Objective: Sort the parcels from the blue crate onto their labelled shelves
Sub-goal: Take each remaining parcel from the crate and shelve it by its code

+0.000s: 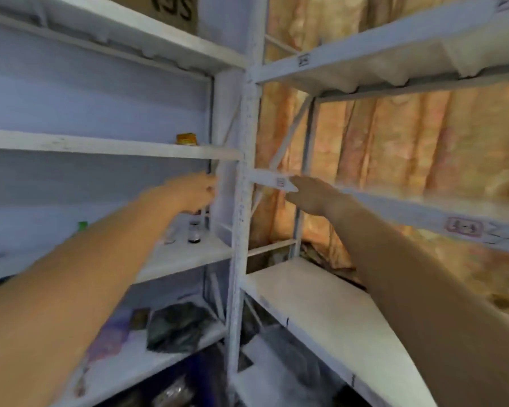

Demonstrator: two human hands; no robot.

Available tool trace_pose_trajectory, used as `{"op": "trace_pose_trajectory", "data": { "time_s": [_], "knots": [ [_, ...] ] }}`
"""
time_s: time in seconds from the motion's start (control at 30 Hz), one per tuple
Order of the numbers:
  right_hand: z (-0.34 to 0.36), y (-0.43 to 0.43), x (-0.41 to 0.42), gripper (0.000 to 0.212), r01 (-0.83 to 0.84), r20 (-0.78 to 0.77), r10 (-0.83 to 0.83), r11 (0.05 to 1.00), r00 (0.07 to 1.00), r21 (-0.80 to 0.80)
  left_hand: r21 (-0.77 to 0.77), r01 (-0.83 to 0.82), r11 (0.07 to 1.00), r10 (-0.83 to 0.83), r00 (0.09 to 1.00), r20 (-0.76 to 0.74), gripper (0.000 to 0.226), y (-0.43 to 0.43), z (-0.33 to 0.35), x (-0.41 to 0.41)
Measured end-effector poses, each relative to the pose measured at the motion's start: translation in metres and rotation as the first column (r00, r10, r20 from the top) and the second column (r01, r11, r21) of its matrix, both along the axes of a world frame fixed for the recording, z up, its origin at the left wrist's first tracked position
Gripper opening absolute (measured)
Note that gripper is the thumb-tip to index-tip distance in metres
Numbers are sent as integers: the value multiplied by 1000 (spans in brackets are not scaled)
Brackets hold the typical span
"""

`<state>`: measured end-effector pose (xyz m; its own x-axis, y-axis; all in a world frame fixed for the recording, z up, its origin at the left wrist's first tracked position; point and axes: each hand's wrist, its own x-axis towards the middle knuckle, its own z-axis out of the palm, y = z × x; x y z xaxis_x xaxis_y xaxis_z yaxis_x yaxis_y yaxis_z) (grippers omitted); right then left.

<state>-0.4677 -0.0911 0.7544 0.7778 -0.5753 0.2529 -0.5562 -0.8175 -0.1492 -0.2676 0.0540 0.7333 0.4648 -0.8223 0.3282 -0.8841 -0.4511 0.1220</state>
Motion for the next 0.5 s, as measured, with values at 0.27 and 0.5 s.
{"op": "trace_pose_trajectory", "data": {
  "time_s": [0.27,0.5],
  "knots": [
    [-104,21,144,58,-167,-92,177,980,980,107,137,-187,973,194,980,-41,52,52,-83,108],
    [-229,-12,233,57,-237,-301,276,958,913,161,316,-175,933,219,969,-112,61,32,-217,173]
  ]
}}
